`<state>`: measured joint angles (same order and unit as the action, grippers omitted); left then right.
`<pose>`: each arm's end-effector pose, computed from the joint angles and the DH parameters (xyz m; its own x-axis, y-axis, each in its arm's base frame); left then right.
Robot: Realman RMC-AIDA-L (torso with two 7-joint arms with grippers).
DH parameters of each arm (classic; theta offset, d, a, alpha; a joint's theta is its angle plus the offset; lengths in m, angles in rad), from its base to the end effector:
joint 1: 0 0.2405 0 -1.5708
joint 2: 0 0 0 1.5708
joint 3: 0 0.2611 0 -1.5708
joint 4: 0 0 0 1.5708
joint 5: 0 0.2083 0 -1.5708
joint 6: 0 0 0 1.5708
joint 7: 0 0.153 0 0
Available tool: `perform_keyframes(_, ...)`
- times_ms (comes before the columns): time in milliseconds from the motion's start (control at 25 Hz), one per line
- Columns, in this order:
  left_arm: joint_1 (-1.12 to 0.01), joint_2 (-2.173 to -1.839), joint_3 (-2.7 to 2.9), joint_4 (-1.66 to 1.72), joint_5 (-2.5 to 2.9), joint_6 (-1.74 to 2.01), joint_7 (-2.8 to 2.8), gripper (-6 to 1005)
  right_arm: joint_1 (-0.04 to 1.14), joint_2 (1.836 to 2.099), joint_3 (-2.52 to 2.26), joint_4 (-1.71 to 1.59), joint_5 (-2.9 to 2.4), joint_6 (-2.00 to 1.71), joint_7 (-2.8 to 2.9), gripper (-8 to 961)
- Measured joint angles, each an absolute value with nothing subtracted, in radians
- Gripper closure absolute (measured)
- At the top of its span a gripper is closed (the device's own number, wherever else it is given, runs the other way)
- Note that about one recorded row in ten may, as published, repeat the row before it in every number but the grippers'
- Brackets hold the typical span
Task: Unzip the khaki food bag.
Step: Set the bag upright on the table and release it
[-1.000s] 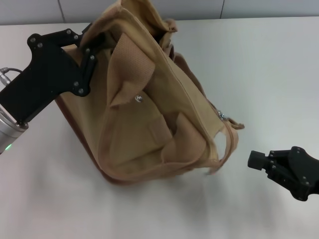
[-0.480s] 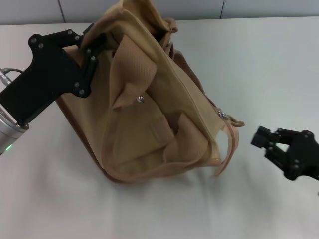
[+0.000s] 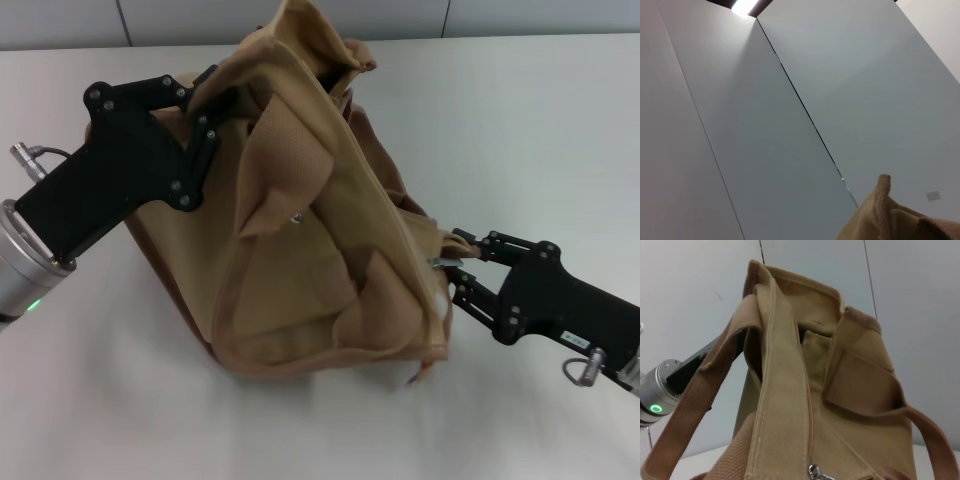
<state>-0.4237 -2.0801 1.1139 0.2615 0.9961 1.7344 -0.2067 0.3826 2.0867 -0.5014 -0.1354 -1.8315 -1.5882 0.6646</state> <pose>-0.2365 0.2927 -0.0133 0.5888 -0.5486 0.5936 0.1261 -0.6630 -0.7379 0.2960 0.2530 -0.0619 0.6661 -0.1224 -0.7357 -0.4788 -0.8265 -0.2961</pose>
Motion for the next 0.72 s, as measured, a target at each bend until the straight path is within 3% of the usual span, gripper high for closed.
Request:
perform_keyframes(320, -0.417, -2.08, 1.115, 0.258, 0.995, 1.746, -0.213, 821, 0.39, 2.088, -0.493, -0.103, -1.83, -1.575, 0.591, 654)
perform_keyframes(560, -0.416, -2.08, 1.117, 0.258, 0.998, 1.751, -0.22, 820, 0.387, 2.088, -0.492, -0.101, -1.83, -1.574, 0.59, 874)
perform_keyframes(720, -0.416, -2.08, 1.117, 0.258, 0.998, 1.752, -0.22, 818, 0.385, 2.088, -0.485, -0.101, -1.83, -1.577, 0.59, 889)
